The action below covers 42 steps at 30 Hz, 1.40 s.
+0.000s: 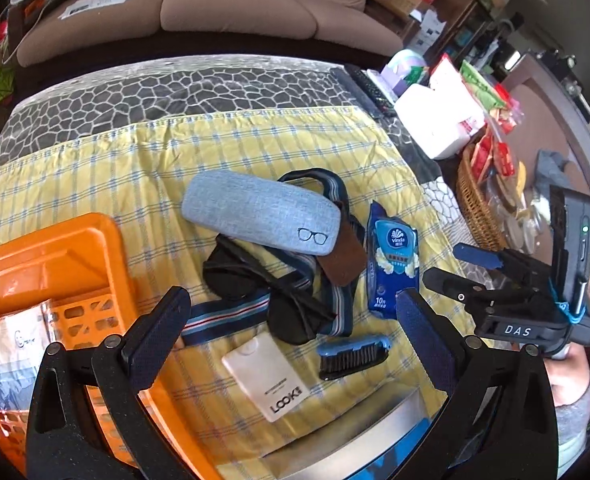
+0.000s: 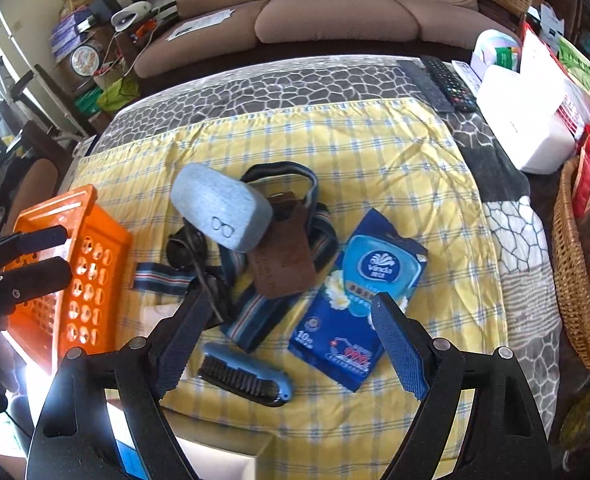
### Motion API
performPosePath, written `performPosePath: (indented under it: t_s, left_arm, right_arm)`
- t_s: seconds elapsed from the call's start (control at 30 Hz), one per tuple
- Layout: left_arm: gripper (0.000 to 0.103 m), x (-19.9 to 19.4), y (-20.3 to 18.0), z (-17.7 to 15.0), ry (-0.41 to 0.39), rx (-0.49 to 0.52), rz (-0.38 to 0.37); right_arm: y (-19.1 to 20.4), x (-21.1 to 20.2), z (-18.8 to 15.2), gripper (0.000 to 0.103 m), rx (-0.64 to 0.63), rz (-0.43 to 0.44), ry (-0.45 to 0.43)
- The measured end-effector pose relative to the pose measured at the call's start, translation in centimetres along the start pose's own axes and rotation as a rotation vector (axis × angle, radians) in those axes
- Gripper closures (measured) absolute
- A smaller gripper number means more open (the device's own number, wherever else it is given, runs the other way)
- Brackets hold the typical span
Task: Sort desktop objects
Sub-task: 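Move the right tool back over the blue Vinda wipes pack, then close the right tool on the Vinda wipes pack and lift it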
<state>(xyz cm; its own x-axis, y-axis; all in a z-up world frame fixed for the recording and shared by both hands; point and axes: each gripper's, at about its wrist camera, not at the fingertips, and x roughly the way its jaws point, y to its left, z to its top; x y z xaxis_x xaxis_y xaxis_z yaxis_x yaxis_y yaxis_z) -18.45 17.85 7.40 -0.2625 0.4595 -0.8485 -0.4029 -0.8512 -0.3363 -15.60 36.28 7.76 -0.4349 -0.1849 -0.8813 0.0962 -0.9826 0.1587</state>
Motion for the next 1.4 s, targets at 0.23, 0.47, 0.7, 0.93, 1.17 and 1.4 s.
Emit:
performPosePath:
  t_s: [0.23,0.47,0.7,0.93,1.17,1.4]
  left_arm:
    - [0.000,5.1,-3.1,0.8,0.054,0.025,-0.021]
    - [0.000,8.1,-4.5,1.1,0.059,0.015,-0.011]
    - [0.000,8.9,-4.9,1.2,0.056,0.009,-0.003]
    - [0.000,9.0,-4.6,1.0,0.057,0.008,0.001]
    - [0.000,9.3,-4.9,0.8,0.074,0.022,-0.020]
    - [0.000,9.4,-5.4,0.2,0.101,0.010,-0.082]
  right_arm:
    - [-6.4,1.7,-1.4,0.017,0.119,-0.026,0.011]
    - [-8.7,3.6,-2.5,0.017,0.195,-0.016,0.022]
    - [-6.7,6.2,-2.5,0.017,0.215,-0.021,0.028]
    - [-5.4,8.7,-2.7,0.016,0.258,-0.080,0.044]
    - [-4.8,9.2,-3.3,0.020,0.207,-0.137,0.021]
    - [-6.1,8.4,-3.4,0.032,0.230,-0.090,0.026]
